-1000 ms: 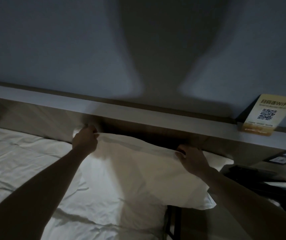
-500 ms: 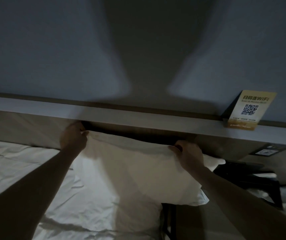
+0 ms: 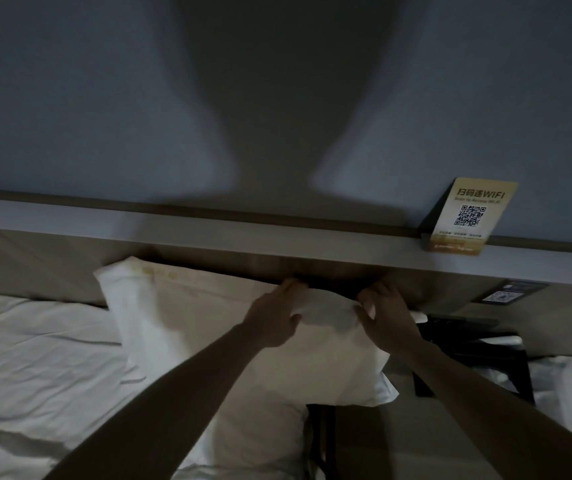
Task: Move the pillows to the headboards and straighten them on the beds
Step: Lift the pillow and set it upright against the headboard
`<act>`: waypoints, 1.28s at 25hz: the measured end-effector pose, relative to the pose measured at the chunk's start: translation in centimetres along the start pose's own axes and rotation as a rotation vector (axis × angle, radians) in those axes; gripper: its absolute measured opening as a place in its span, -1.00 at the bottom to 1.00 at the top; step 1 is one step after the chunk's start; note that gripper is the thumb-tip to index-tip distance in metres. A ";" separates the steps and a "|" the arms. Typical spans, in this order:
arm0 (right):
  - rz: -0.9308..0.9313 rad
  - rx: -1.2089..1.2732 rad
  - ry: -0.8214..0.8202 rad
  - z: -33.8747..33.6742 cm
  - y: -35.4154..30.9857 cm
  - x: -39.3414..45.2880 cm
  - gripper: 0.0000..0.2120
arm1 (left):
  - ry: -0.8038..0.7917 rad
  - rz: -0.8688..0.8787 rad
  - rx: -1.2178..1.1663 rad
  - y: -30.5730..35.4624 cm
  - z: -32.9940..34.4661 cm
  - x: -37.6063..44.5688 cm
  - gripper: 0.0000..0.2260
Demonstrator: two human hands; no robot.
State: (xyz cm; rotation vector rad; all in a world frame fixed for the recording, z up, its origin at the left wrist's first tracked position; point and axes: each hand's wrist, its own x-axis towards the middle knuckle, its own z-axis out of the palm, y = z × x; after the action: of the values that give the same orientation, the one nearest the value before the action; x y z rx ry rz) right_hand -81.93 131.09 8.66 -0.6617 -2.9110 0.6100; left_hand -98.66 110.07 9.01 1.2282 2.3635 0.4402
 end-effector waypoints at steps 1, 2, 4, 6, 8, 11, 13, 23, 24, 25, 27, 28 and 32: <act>-0.036 0.068 0.044 -0.2 -0.5 0.0 -0.94 | -0.032 -0.010 0.012 0.9 0.4 0.7 -0.43; -0.050 0.137 0.069 -0.4 -1.0 -0.1 -0.95 | -0.051 -0.014 0.030 1.5 0.6 1.4 -0.47; -0.031 0.215 0.056 -0.8 -1.3 -0.3 -0.89 | 0.000 -0.002 0.004 2.8 0.4 2.3 -0.64; 0.005 0.199 0.022 -0.8 -0.3 -0.6 -0.87 | 0.111 0.018 -0.044 3.4 -0.1 2.6 -0.83; 0.088 0.092 -0.019 -1.0 1.4 -0.8 -0.82 | 0.171 0.040 -0.047 3.5 -0.5 2.5 -0.89; 0.157 -0.144 -0.109 -1.2 3.8 -0.9 -0.71 | 0.241 0.039 -0.047 2.6 -0.3 2.1 -0.88; 0.158 -0.117 -0.141 -1.6 4.4 -0.9 -0.76 | 0.250 0.021 -0.044 2.3 -0.2 2.0 -0.87; 0.230 -0.126 -0.004 -5.5 3.8 0.0 -0.70 | 0.259 -0.143 -0.048 2.7 -1.4 3.2 -0.76; 0.221 -0.123 0.041 -5.8 3.7 0.0 -0.72 | 0.278 -0.145 -0.054 3.0 -1.5 3.4 -0.76; 0.218 -0.112 0.101 -6.0 3.6 -0.1 -0.75 | 0.314 -0.148 -0.062 3.2 -1.5 3.5 -0.74; 0.234 -0.075 0.231 -5.7 3.6 -0.3 -0.79 | 0.415 -0.154 -0.071 3.5 -1.3 3.4 -0.73; 0.257 -0.050 0.268 -5.4 3.5 -0.5 -0.79 | 0.438 -0.163 -0.081 3.5 -1.2 3.3 -0.74; 0.347 -0.027 0.245 -3.3 3.2 -1.4 -0.84 | 0.300 -0.121 -0.103 1.3 -1.4 2.1 -0.90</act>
State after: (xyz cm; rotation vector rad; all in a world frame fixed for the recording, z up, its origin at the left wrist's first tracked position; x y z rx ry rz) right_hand -78.84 134.33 10.38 -1.1691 -2.6001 0.4785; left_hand -99.53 112.41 10.38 1.0255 2.6085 0.7414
